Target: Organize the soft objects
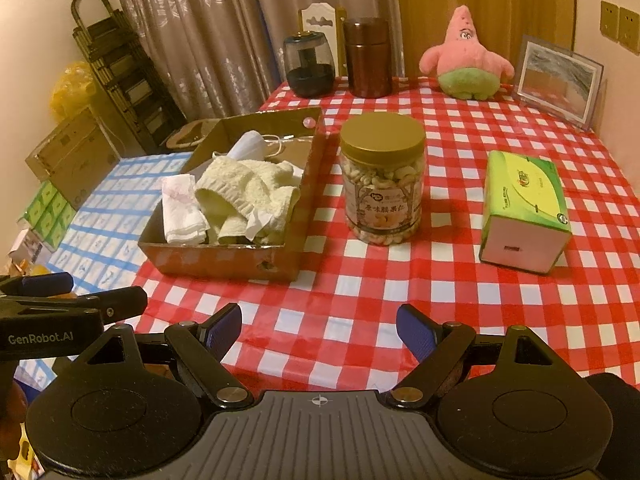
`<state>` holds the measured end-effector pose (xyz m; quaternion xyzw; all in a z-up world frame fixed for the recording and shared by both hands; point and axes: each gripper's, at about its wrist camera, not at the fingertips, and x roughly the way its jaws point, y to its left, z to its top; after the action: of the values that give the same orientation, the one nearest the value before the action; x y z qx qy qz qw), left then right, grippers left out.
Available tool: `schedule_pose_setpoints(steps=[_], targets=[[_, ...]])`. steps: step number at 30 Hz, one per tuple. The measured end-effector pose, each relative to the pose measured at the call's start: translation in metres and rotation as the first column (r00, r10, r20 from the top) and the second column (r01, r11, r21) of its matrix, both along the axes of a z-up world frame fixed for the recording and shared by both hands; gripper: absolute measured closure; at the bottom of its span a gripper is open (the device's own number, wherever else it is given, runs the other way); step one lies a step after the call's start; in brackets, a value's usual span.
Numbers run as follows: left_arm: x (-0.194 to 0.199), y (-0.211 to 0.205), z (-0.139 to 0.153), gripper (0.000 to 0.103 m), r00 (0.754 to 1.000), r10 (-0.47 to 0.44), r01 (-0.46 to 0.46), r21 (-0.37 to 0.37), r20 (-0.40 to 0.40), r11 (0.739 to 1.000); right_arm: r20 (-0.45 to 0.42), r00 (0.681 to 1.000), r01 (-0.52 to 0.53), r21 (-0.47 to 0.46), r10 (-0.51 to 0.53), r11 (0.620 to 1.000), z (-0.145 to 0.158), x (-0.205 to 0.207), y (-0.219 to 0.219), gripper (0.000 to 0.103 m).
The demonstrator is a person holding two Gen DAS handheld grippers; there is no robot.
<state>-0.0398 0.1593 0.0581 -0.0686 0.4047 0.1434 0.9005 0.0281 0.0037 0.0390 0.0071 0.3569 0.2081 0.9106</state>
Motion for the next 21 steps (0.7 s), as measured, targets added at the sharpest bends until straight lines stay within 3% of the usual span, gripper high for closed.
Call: schedule_pose_setpoints(steps=[21], targets=[[-0.013,-0.003,0.007,0.001,1.000,0.027,-0.027,0.006,0.013,1.000,0.018,1.000,-0.008,-0.012,0.008,1.000,0.006,-0.008,0.000,0.019]])
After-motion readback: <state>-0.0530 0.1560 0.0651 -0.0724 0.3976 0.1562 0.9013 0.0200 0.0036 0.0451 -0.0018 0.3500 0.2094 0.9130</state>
